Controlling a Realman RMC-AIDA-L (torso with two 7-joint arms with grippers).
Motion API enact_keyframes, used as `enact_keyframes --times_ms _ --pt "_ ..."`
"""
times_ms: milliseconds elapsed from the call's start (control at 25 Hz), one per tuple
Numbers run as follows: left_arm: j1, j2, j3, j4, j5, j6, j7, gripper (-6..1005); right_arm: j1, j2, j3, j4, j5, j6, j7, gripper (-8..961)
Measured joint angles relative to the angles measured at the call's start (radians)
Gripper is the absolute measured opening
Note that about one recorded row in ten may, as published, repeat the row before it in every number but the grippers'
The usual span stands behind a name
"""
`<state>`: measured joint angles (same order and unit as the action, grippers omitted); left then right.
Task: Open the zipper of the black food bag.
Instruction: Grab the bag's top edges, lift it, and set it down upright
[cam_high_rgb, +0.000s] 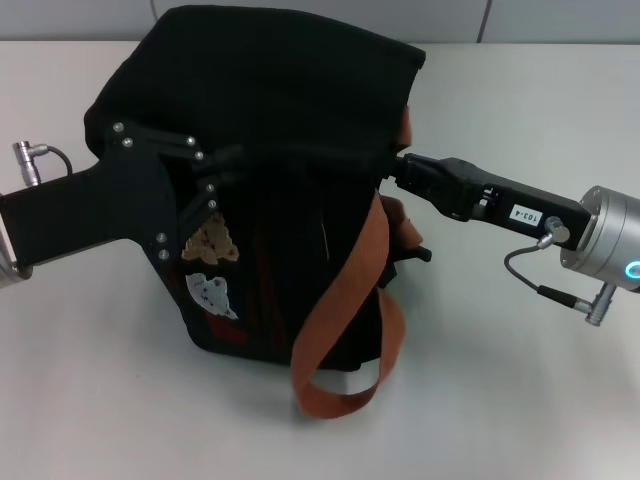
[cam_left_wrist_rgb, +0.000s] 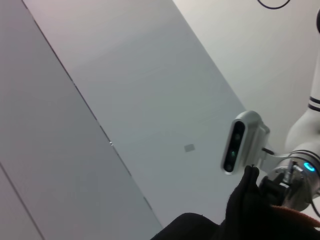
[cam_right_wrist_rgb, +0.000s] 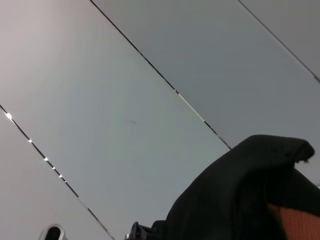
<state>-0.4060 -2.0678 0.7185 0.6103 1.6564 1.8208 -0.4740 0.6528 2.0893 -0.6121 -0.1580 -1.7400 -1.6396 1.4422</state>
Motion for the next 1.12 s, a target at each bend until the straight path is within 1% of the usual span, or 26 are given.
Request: enact_keyframes --times_ms 360,680,920,1000,1040,1080,1120 --pt "0.018 0.000 -0.015 -0.001 -0.049 -0.002 0.000 71 -0.006 0.000 0.001 0.003 0.002 0.003 -0.043 -2" --pt "0.023 0.000 -0.039 -0.002 -0.060 0.001 0.000 71 -0.007 0.000 0.000 0.004 0.002 0.006 -0.064 -3" --pt "0.024 0.000 -0.050 -0.027 -0.070 0.007 0.018 71 -0.007 0.000 0.007 0.024 0.003 0.048 -0.086 -3" --pt "0.024 0.000 -0.050 -0.029 -0.071 0.008 0.020 71 -0.007 0.000 0.008 0.033 0.003 0.050 -0.126 -3" --pt "0.024 0.000 -0.050 -0.034 -0.071 0.008 0.023 71 -0.006 0.000 0.008 0.043 0.003 0.040 -0.183 -3" --pt "0.024 0.000 -0.050 -0.034 -0.071 0.008 0.023 71 -0.006 0.000 0.008 0.043 0.003 0.040 -0.183 -3" --pt "0.024 0.001 -0.050 -0.038 -0.072 0.009 0.025 71 -0.007 0.000 0.010 0.052 0.004 0.026 -0.248 -3"
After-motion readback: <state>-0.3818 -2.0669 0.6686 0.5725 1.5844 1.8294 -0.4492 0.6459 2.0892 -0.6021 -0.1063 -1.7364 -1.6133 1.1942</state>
